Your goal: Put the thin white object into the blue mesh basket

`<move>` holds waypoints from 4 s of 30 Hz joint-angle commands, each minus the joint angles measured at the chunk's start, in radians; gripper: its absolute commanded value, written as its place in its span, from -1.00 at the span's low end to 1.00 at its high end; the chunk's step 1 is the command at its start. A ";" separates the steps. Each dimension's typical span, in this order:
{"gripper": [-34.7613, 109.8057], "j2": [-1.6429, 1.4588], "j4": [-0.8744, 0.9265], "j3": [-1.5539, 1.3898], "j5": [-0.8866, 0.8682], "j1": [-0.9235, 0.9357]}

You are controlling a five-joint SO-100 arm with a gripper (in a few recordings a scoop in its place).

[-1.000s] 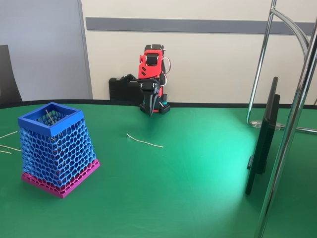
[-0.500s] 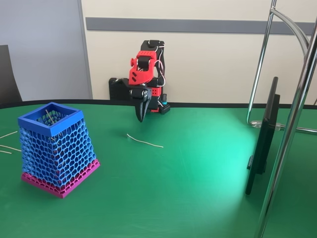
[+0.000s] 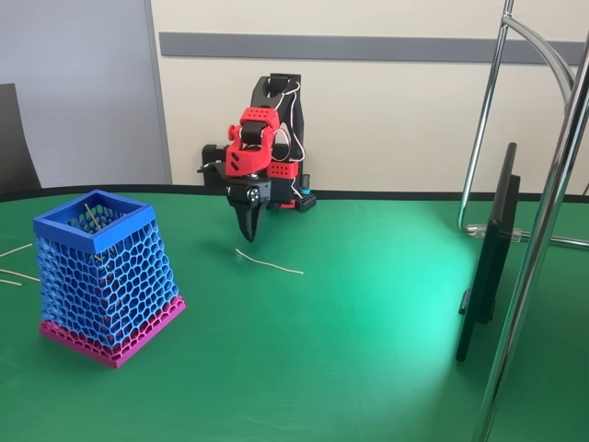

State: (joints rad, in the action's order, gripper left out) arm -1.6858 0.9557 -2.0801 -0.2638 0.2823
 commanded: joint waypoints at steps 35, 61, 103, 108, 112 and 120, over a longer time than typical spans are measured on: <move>-0.32 0.236 0.069 0.155 -0.018 0.092; -0.45 0.285 0.081 0.215 -0.011 0.121; -0.45 0.184 -0.064 1.071 0.439 0.322; -0.47 0.272 -0.153 1.144 0.540 0.351; -0.46 0.357 -0.193 1.247 0.586 0.374; -0.47 0.517 -0.278 1.448 0.650 0.451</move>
State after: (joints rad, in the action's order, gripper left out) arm -1.1796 0.7102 -0.7087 0.3666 0.7179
